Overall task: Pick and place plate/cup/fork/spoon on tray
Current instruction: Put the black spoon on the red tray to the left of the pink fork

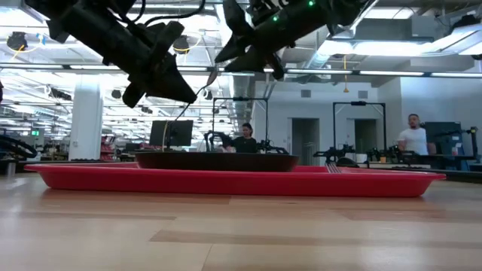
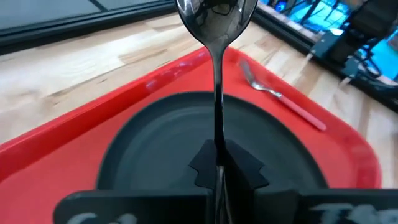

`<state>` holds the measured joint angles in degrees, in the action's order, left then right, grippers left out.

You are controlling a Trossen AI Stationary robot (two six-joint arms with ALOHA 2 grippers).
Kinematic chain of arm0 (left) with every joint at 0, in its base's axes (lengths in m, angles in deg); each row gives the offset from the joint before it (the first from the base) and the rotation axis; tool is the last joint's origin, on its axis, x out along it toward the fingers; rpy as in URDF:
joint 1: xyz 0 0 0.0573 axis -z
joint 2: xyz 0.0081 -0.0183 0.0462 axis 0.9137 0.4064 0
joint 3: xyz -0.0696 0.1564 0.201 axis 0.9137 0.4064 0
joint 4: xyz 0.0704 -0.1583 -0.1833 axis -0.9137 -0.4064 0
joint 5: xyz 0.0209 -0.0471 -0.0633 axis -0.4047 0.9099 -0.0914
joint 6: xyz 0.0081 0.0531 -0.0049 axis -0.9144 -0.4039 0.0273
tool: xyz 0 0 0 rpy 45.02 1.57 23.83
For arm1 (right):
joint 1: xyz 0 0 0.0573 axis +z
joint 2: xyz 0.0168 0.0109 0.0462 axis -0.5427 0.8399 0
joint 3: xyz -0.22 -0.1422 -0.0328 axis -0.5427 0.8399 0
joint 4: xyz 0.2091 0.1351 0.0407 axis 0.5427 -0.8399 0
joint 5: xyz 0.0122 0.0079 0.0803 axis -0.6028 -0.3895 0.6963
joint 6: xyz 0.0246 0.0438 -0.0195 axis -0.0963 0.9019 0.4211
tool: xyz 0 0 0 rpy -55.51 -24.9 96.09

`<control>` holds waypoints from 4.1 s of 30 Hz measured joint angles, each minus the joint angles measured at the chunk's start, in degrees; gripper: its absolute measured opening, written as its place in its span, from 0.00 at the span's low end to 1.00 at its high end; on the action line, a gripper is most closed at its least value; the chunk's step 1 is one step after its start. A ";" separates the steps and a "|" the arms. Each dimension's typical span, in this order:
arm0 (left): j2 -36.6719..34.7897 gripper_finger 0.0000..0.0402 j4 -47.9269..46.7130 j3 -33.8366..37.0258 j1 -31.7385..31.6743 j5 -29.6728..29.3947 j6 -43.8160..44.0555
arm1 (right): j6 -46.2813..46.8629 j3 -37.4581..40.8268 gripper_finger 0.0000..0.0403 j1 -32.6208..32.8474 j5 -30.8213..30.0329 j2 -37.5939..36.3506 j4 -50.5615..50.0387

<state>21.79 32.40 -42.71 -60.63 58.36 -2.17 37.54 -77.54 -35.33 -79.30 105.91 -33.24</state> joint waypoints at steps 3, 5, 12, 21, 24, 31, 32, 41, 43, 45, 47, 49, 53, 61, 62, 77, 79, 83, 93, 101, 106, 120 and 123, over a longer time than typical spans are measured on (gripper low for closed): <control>0.00 0.00 0.04 -0.03 0.05 0.39 -0.03 | 0.65 -0.02 0.39 -0.38 1.67 0.11 -1.24; 0.00 0.00 0.14 -0.03 0.04 0.90 -0.05 | 0.90 -0.02 0.38 -0.68 3.04 0.07 -0.92; 0.00 0.00 0.58 -0.03 0.06 1.58 -0.24 | 2.20 -0.02 0.35 -1.07 4.73 0.07 -1.30; 0.00 0.00 -0.31 -0.03 1.37 0.92 -0.25 | 3.65 -0.02 0.31 -1.07 5.86 0.07 -3.83; 0.00 0.00 -3.84 -0.78 2.10 -0.83 -0.29 | 3.66 -1.00 0.32 -1.07 6.08 0.07 -7.55; -0.02 0.00 -14.69 -5.70 4.17 -6.82 -3.08 | 5.13 -7.60 0.33 -2.83 15.35 0.07 -21.51; -0.02 0.00 -15.58 -6.18 4.45 -7.15 -3.68 | 5.14 -8.10 0.33 -3.37 17.18 0.07 -22.68; -0.01 0.00 -23.33 -8.09 4.90 -6.11 -3.09 | 6.80 -10.32 0.33 -6.16 26.88 0.07 -24.57; 0.58 0.00 -23.40 -8.12 4.90 -5.43 -3.13 | 6.81 -10.32 0.33 -6.48 28.01 0.07 -24.85; 2.04 0.00 -23.99 -8.42 4.90 -4.52 -3.18 | 7.28 -10.32 0.33 -6.83 29.51 0.07 -25.03; 4.85 0.00 -24.05 -9.68 4.90 -2.98 -3.58 | 7.30 -10.32 0.33 -7.10 30.98 0.07 -25.55; 8.28 0.00 -24.12 -11.59 4.90 -2.69 -4.01 | 8.06 -10.32 0.32 -7.45 32.07 0.07 -27.39; 12.41 0.00 -25.15 -15.70 4.90 -2.51 -4.99 | 8.16 -10.32 0.32 -7.60 33.12 0.07 -32.66; 12.96 0.00 -29.84 -20.16 4.90 -2.95 -4.55 | 7.72 -10.41 0.32 -8.65 33.21 -0.61 -37.78; 12.96 0.00 -29.95 -20.27 4.87 -2.97 -4.51 | 7.72 -10.39 0.32 -8.67 33.36 -0.59 -38.22; 12.96 0.00 -30.85 -20.27 5.05 -3.02 -3.48 | 8.04 -10.34 0.40 -9.54 32.89 -4.39 -43.42; 12.96 0.00 -29.97 -20.25 5.39 -3.26 -4.16 | 8.27 -10.37 0.41 -9.34 33.22 -3.00 -43.06; 12.96 0.00 -29.29 -20.25 5.66 -3.29 -4.40 | 9.93 -10.50 0.43 -9.52 35.54 -1.01 -39.79; 12.96 0.00 -28.08 -20.25 5.64 -3.64 -5.35 | 11.35 -10.30 0.36 -8.91 38.32 0.87 -37.63; 12.96 0.00 -27.66 -20.25 5.62 -3.72 -5.38 | 11.43 -10.30 0.19 -8.80 35.79 0.92 -37.08; 12.96 0.01 -27.79 -20.25 5.63 -3.65 -5.40 | 10.73 -10.30 0.10 -8.80 35.54 0.92 -37.04; 8.86 0.25 -31.63 -19.43 10.12 -8.74 -7.99 | 3.31 -11.16 0.04 -14.26 39.64 -1.99 -45.07; 5.17 0.26 -30.81 -16.42 12.57 -9.58 -7.92 | -3.18 -13.34 0.03 -16.48 40.31 -4.71 -53.16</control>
<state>26.96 1.59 -59.13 -48.07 48.78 -10.08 34.36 -90.88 -51.81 -38.98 101.20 -86.40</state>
